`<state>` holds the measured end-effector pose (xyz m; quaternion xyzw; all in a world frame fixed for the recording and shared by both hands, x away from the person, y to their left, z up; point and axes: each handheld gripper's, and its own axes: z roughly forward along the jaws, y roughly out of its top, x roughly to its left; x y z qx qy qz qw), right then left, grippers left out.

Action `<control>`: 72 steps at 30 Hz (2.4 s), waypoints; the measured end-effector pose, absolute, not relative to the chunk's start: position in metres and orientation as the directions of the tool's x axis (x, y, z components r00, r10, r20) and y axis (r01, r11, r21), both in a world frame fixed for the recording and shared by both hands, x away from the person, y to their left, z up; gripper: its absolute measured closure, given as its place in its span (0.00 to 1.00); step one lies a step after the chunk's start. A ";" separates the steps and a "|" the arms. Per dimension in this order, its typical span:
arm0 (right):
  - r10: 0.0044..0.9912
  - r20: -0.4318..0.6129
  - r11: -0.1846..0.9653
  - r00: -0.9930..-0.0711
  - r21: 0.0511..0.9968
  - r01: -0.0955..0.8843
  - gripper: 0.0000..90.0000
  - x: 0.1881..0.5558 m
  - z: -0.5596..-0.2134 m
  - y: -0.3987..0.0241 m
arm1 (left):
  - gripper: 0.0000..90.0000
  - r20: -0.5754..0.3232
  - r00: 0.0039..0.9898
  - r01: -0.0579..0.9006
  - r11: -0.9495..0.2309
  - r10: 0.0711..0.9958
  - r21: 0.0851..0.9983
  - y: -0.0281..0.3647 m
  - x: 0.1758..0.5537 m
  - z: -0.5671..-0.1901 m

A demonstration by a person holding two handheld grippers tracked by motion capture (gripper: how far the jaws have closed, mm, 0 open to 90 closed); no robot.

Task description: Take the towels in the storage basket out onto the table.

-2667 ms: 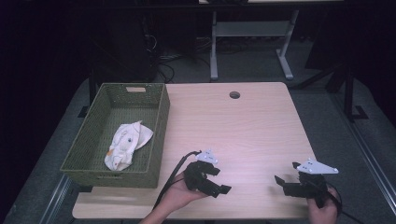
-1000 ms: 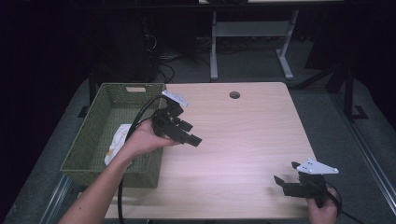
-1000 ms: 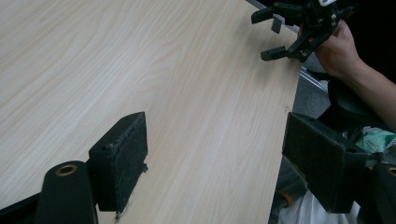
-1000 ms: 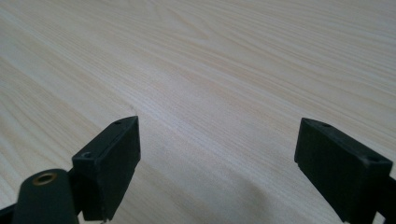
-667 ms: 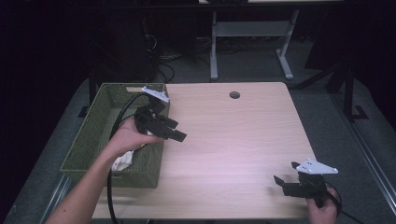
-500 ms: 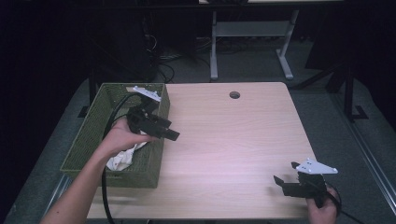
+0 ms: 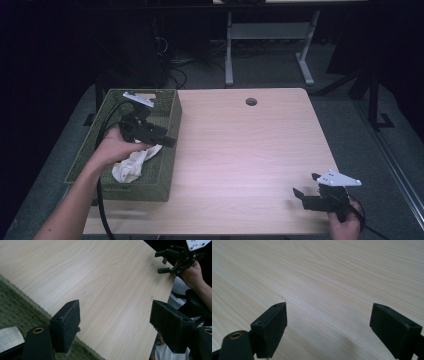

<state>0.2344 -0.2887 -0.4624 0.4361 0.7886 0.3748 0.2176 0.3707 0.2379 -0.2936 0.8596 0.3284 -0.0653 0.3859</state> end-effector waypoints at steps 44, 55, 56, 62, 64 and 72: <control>0.851 -0.019 0.339 -0.525 0.783 0.522 0.16 0.234 -0.461 -0.289 | 0.29 -0.395 0.544 0.804 -0.325 0.740 0.498 0.335 0.388 -0.344; 0.848 -0.020 0.342 -0.530 0.784 0.518 0.16 0.234 -0.462 -0.289 | 0.29 -0.296 0.487 0.844 -0.356 0.821 0.402 0.334 0.396 -0.362; 0.848 -0.019 0.341 -0.530 0.784 0.518 0.16 0.233 -0.462 -0.289 | 0.29 -0.293 0.484 0.846 -0.355 0.825 0.397 0.334 0.397 -0.363; 0.850 -0.015 0.337 -0.527 0.784 0.521 0.16 0.232 -0.461 -0.290 | 0.31 -0.240 0.460 0.865 -0.370 0.855 0.338 0.332 0.402 -0.373; 0.849 -0.016 0.339 -0.528 0.784 0.520 0.16 0.233 -0.461 -0.290 | 0.32 -0.227 0.452 0.871 -0.371 0.863 0.323 0.332 0.403 -0.377; 0.849 -0.018 0.341 -0.529 0.784 0.520 0.16 0.232 -0.462 -0.289 | 0.37 -0.154 0.434 0.888 -0.393 0.887 0.238 0.331 0.408 -0.389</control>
